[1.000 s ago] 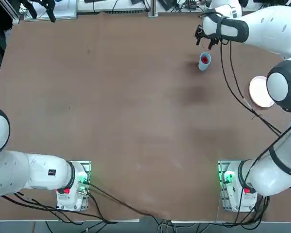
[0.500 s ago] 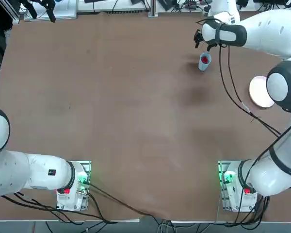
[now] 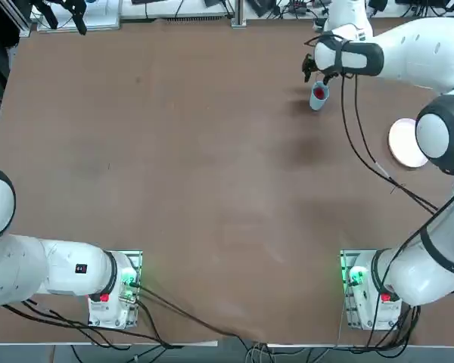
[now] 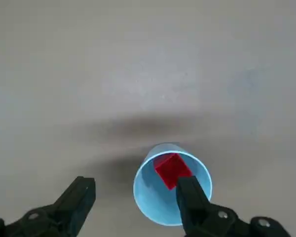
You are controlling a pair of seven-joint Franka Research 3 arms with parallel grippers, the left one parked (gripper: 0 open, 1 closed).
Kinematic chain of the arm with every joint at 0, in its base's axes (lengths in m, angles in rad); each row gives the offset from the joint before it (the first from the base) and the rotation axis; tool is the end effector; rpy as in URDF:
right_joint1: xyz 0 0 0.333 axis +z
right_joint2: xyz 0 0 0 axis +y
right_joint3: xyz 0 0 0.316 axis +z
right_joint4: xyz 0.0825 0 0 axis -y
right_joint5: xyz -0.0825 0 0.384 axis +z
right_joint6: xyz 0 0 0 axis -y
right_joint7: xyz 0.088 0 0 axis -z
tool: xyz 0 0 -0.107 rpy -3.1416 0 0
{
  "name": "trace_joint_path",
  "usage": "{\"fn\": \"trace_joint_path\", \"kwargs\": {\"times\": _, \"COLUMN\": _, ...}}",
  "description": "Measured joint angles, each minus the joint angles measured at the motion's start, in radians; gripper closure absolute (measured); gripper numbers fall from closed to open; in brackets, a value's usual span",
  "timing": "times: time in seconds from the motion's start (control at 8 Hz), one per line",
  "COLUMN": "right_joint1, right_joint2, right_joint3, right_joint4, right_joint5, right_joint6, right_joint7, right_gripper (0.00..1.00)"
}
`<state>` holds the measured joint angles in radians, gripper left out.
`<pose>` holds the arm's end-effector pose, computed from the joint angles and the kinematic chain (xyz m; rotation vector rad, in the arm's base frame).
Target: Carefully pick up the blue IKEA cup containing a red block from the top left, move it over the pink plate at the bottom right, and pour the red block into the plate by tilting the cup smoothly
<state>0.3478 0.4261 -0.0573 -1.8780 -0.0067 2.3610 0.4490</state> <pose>0.6128 0.1854 0.2895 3.1257 -0.2319 0.1002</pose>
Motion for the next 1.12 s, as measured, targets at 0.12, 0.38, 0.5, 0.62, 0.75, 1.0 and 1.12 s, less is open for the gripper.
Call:
{"fn": "trace_joint_path", "kwargs": {"times": 0.12, "right_joint1": 0.002, "right_joint2": 0.000, "right_joint3": 0.000, "right_joint4": 0.000, "right_joint5": 0.000, "right_joint6": 0.001, "right_joint7": 0.000, "right_gripper": 0.00}}
{"fn": "trace_joint_path", "kwargs": {"times": 0.38, "right_joint1": 0.009, "right_joint2": 0.000, "right_joint3": 0.001, "right_joint4": -0.005, "right_joint5": 0.000, "right_joint6": 0.001, "right_joint7": 0.000, "right_gripper": 0.00}}
{"fn": "trace_joint_path", "kwargs": {"times": 0.5, "right_joint1": 0.018, "right_joint2": 0.002, "right_joint3": 0.001, "right_joint4": -0.011, "right_joint5": 0.000, "right_joint6": 0.002, "right_joint7": 0.000, "right_gripper": 0.00}}
{"fn": "trace_joint_path", "kwargs": {"times": 0.62, "right_joint1": 0.023, "right_joint2": 0.005, "right_joint3": 0.001, "right_joint4": -0.017, "right_joint5": 0.000, "right_joint6": 0.003, "right_joint7": 0.000, "right_gripper": 0.00}}
{"fn": "trace_joint_path", "kwargs": {"times": 0.75, "right_joint1": 0.025, "right_joint2": 0.009, "right_joint3": 0.001, "right_joint4": -0.019, "right_joint5": 0.000, "right_joint6": 0.004, "right_joint7": 0.000, "right_gripper": 0.00}}
{"fn": "trace_joint_path", "kwargs": {"times": 1.0, "right_joint1": 0.025, "right_joint2": 0.015, "right_joint3": 0.001, "right_joint4": -0.020, "right_joint5": 0.000, "right_joint6": 0.005, "right_joint7": 0.000, "right_gripper": 0.00}}
{"fn": "trace_joint_path", "kwargs": {"times": 1.12, "right_joint1": 0.025, "right_joint2": 0.016, "right_joint3": 0.001, "right_joint4": -0.020, "right_joint5": 0.000, "right_joint6": 0.005, "right_joint7": 0.000, "right_gripper": 0.00}}
